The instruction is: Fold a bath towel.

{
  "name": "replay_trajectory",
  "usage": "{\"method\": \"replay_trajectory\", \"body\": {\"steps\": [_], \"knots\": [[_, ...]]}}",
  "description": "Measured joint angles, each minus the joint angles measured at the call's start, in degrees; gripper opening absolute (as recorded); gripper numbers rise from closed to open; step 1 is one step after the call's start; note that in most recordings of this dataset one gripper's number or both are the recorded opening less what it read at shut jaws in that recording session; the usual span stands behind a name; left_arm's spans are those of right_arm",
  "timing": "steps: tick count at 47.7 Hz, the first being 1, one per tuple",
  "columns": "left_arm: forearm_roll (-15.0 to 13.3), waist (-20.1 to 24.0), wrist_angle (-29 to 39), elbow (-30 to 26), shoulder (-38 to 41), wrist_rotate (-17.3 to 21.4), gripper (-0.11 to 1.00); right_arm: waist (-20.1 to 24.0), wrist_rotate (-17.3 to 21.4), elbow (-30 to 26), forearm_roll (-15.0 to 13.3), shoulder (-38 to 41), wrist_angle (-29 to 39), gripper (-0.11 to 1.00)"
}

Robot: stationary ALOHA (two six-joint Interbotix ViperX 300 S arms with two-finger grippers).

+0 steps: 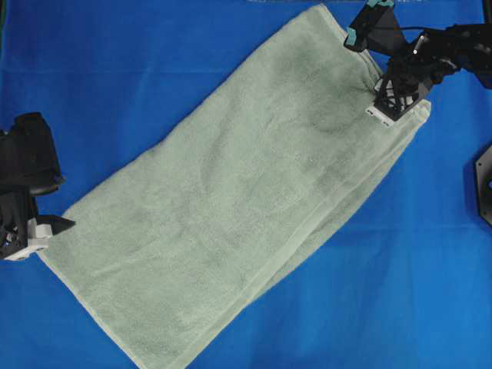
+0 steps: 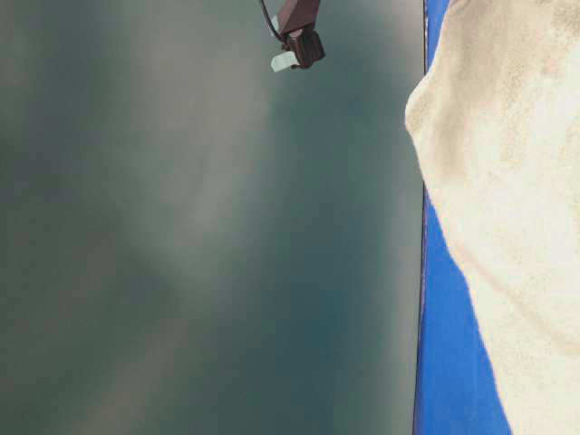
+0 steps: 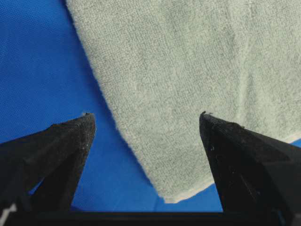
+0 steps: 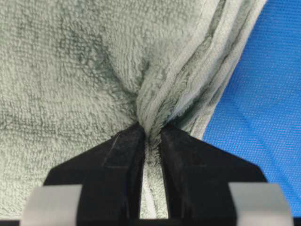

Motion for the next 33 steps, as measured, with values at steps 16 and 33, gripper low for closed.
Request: {"method": "replay_trajectory", "body": {"steps": [16,33], "knots": [[0.0,0.0,-0.18,0.0,0.0,0.0,0.86,1.05,2.64,-0.09,0.26,-2.11,1.76,0.14],[-0.09,0.0,-1.05,-0.26,1.14,0.09,0.86,19.16,19.6,-7.47,-1.76,-8.7,8.79,0.14]]}}
